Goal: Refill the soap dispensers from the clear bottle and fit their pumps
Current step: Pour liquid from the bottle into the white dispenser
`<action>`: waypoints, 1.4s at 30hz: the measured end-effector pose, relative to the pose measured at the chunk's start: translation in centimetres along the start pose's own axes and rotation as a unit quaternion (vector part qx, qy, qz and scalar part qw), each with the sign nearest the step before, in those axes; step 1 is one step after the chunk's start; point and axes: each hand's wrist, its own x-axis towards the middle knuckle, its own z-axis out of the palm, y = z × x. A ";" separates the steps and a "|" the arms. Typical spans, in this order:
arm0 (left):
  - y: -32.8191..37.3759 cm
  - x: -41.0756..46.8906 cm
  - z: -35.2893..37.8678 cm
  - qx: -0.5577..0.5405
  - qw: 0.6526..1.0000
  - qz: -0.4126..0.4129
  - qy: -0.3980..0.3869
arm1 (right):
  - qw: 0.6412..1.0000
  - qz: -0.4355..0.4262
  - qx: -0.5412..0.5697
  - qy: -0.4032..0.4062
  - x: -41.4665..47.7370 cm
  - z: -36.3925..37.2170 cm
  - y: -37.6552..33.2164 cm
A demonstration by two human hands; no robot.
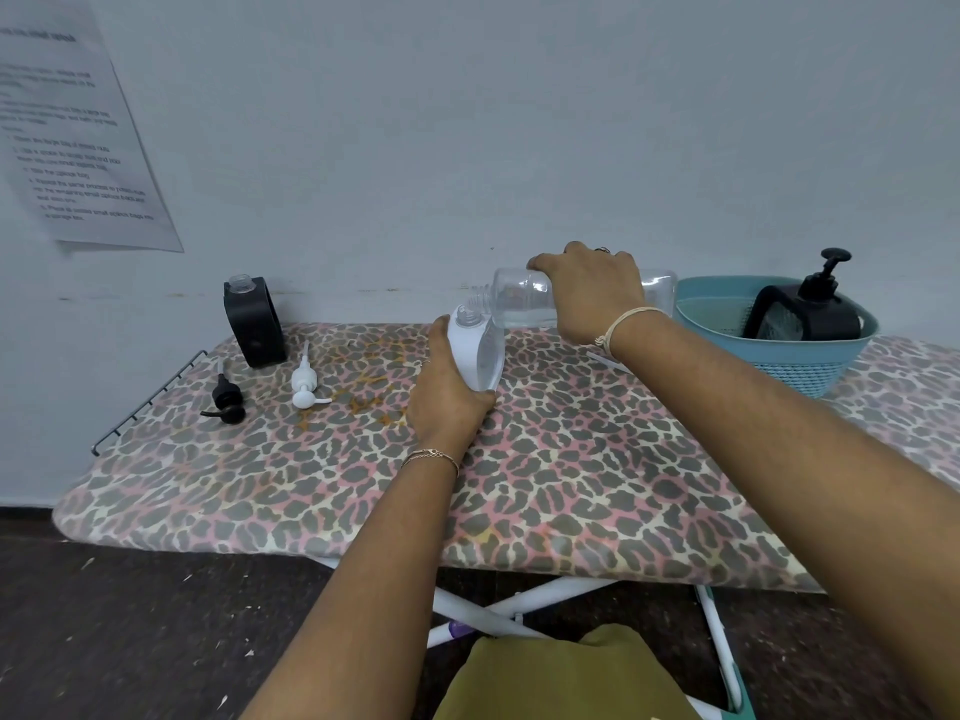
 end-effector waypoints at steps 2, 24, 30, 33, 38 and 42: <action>-0.1 0.0 0.0 -0.001 1.000 0.002 0.001 | 1.000 0.000 0.002 0.000 0.0 0.0 0.0; 0.0 -0.1 0.0 0.003 1.000 0.002 0.003 | 1.000 0.000 0.005 -0.001 -0.1 -0.2 0.0; -0.1 0.0 0.0 0.007 1.000 0.000 0.006 | 1.000 0.000 0.000 -0.002 0.0 -0.2 0.0; 0.0 0.0 0.0 0.009 1.000 -0.002 0.006 | 1.000 0.004 0.002 -0.004 0.0 -0.1 0.0; 0.1 -0.1 -0.1 0.010 1.000 -0.005 0.004 | 1.000 0.003 0.004 -0.002 0.0 0.0 0.0; 0.0 0.0 -0.1 0.009 1.000 0.000 0.005 | 1.000 0.005 0.005 -0.003 0.0 -0.1 0.0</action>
